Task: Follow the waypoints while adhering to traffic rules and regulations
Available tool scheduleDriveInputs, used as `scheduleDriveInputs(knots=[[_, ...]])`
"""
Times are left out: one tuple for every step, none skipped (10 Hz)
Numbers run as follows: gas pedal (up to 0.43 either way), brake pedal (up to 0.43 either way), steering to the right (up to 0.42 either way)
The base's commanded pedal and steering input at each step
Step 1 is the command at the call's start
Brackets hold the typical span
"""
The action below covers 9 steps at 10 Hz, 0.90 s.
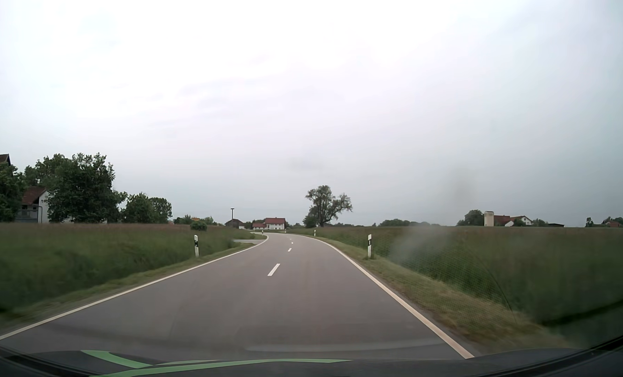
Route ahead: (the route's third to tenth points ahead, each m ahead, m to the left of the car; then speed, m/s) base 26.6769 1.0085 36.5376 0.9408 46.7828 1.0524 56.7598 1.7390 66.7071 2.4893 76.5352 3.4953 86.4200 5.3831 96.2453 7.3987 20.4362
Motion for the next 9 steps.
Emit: scheduleDriveInputs(knots=[[0.11, 0.0, 0.003], [0.11, 0.0, 0.002], [0.118, 0.0, -0.001], [0.118, 0.0, -0.003], [0.118, 0.0, -0.004], [0.13, 0.0, -0.004], [0.13, 0.0, -0.005], [0.13, 0.0, -0.005], [0.13, 0.0, -0.005]])
